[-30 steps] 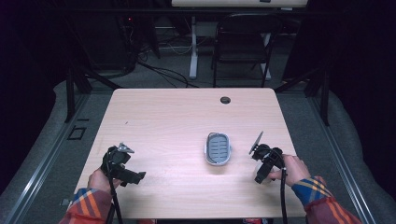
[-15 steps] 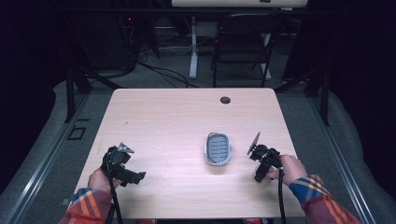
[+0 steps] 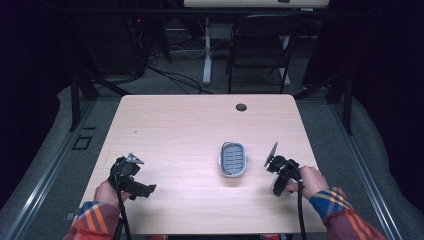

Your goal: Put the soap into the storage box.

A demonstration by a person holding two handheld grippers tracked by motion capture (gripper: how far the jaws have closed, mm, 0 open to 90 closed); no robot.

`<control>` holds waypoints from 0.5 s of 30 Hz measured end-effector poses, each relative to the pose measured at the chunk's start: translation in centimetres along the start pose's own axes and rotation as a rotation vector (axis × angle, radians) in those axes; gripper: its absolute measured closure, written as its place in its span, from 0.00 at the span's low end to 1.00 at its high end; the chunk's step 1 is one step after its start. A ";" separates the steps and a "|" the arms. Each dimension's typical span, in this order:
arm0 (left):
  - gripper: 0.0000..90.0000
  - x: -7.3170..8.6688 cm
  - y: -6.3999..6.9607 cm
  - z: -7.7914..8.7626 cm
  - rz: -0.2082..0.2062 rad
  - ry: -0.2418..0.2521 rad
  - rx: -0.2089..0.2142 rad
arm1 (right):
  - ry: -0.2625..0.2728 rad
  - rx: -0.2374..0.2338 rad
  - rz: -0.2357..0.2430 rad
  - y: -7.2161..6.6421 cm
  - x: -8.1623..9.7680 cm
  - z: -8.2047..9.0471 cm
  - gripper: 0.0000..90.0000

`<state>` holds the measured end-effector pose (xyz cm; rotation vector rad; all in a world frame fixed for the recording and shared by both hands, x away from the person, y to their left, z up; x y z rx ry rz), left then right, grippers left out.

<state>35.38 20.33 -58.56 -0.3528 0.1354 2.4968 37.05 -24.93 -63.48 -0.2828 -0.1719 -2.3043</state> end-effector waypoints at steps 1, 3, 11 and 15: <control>0.00 0.0 0.0 0.0 0.000 0.000 0.000 | 0.000 -0.001 -0.002 0.0 0.0 0.0 0.27; 0.00 0.0 0.0 0.0 -0.001 0.001 0.002 | 0.000 0.014 -0.003 0.1 0.0 0.1 0.27; 0.00 0.0 0.0 0.0 -0.001 0.001 0.002 | 0.012 0.015 -0.001 0.4 0.1 0.6 0.27; 0.00 0.0 0.0 0.0 -0.001 0.001 0.002 | 0.021 0.008 -0.012 0.4 0.1 0.7 0.27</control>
Point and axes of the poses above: each handheld gripper's, and its own axes: z roughly backward along the jaws, x roughly out of its underside, y roughly to its right, the point moved 9 cm from there along -z, roughly forward along the jaws, and after that the axes turned 12 degrees about -y, right-handed, at the moved point
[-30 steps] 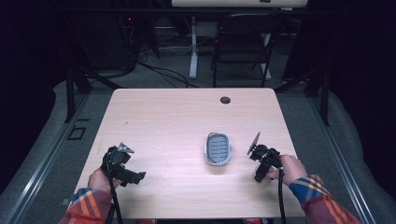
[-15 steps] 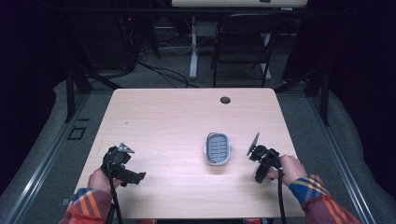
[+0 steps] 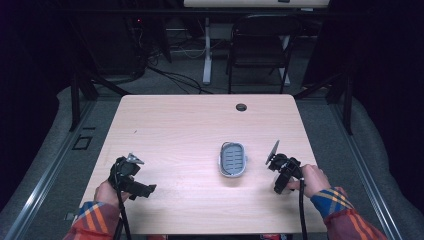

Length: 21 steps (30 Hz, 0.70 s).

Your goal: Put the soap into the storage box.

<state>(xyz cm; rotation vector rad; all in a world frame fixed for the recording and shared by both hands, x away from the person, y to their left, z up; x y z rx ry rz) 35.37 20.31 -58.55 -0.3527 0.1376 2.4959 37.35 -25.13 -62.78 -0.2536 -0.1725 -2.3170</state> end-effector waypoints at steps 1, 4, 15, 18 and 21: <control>0.00 0.0 0.0 0.0 0.000 0.000 0.000 | 0.000 0.000 0.000 0.0 0.0 0.0 0.27; 0.00 0.0 0.0 0.0 0.000 0.000 -0.001 | -0.006 0.010 0.003 0.2 0.1 0.3 0.27; 0.00 0.0 0.0 0.0 -0.001 0.000 0.000 | 0.001 0.026 0.000 0.8 -0.7 1.0 0.27; 0.00 0.0 0.0 0.0 -0.002 0.000 0.001 | 0.004 0.026 -0.001 0.9 -0.9 1.2 0.27; 0.00 0.0 0.0 0.0 -0.004 -0.001 0.000 | -0.002 0.033 0.003 1.0 -0.9 1.3 0.27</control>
Point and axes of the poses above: each handheld gripper's, and its own axes: z roughly backward along the jaws, x roughly out of its underside, y roughly to its right, the point moved 9 cm from there along -z, roughly forward along the jaws, and after that the axes turned 12 degrees about -y, right-handed, at the moved point
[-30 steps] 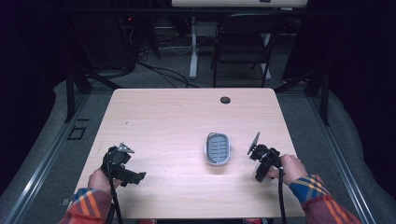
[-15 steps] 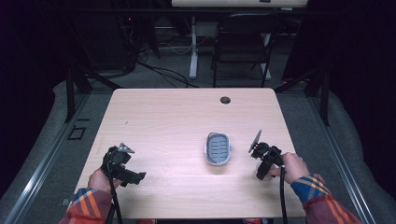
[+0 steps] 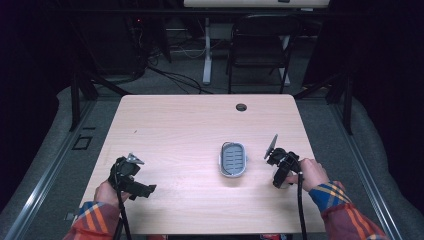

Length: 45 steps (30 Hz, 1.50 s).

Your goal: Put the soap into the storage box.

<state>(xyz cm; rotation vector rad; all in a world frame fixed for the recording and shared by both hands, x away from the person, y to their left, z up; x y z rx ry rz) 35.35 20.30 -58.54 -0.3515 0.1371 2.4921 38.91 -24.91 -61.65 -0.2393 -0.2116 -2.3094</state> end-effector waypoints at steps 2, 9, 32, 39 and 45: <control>0.00 0.0 0.0 0.0 0.000 -0.002 0.000 | -0.001 0.001 -0.002 0.2 0.0 0.1 0.27; 0.00 0.0 0.0 0.0 -0.001 -0.002 0.001 | 0.010 0.003 -0.004 0.4 -0.3 0.7 0.27; 0.00 0.0 0.0 -0.1 -0.003 -0.006 0.004 | 0.018 0.016 0.010 0.5 -1.7 2.3 0.27; 0.00 0.0 0.1 -0.1 -0.004 -0.004 0.003 | 0.024 0.024 0.018 0.4 -2.2 3.0 0.27; 0.00 0.0 0.1 -0.1 -0.004 -0.002 0.003 | 0.022 0.030 0.032 0.1 -2.9 3.4 0.27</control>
Point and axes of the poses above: each handheld gripper's, and its own axes: z roughly backward along the jaws, x roughly out of its underside, y roughly to its right, the point moved 9 cm from there along -z, roughly forward along the jaws, and after that the axes turned 12 degrees about -y, right-handed, at the moved point
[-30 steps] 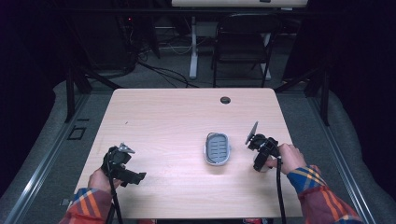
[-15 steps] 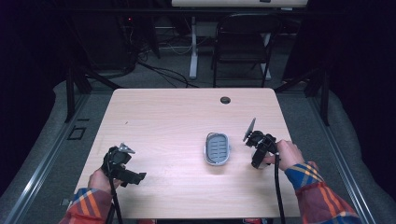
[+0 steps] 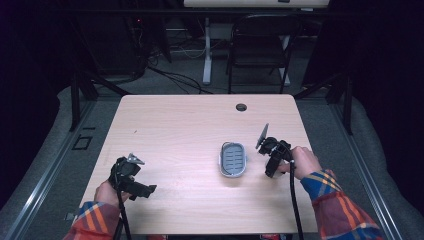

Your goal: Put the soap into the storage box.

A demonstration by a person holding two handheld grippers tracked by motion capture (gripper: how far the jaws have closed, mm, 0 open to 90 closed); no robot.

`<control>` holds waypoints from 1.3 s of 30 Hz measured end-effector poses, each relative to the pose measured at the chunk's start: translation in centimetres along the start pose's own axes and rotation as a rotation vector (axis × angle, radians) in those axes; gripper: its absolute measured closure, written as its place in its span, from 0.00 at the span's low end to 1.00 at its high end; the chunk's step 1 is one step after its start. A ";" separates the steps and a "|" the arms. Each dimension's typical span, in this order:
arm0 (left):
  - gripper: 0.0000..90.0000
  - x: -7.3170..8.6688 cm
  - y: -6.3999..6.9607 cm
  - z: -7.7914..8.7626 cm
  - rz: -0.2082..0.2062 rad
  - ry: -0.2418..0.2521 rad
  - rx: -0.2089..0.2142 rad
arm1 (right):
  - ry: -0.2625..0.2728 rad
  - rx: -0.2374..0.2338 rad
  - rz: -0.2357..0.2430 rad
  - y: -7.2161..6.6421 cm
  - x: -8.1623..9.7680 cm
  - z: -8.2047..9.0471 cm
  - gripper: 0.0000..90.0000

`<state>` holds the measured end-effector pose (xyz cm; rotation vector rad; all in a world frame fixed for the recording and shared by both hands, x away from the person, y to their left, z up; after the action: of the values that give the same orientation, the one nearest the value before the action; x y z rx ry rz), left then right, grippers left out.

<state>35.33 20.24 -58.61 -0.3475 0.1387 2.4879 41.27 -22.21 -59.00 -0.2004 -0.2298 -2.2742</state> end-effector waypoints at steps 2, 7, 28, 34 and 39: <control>0.00 0.0 0.0 0.0 0.000 0.000 0.001 | -0.004 0.004 0.007 -0.1 -0.3 0.2 0.27; 0.00 0.0 0.0 0.0 -0.001 -0.001 0.001 | -0.006 0.009 0.020 -0.2 -0.7 0.6 0.27; 0.00 0.0 0.0 0.0 0.000 -0.002 0.000 | 0.009 0.021 0.034 -0.3 -2.4 2.1 0.27; 0.00 0.0 0.0 0.0 0.000 0.001 0.000 | 0.010 0.033 0.047 -0.2 -3.0 3.1 0.27; 0.00 0.0 0.0 0.0 -0.001 0.002 -0.001 | 0.018 0.039 0.044 -0.2 -3.4 3.7 0.27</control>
<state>35.32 20.24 -58.59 -0.3506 0.1386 2.4867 43.57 -18.79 -56.17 -0.1629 -0.2580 -2.2254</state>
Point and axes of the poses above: each handheld gripper's, and its own axes: z roughly backward along the jaws, x roughly out of its underside, y roughly to its right, the point moved 9 cm from there along -z, roughly forward along the jaws, and after that the axes turned 12 degrees about -y, right-handed, at the moved point
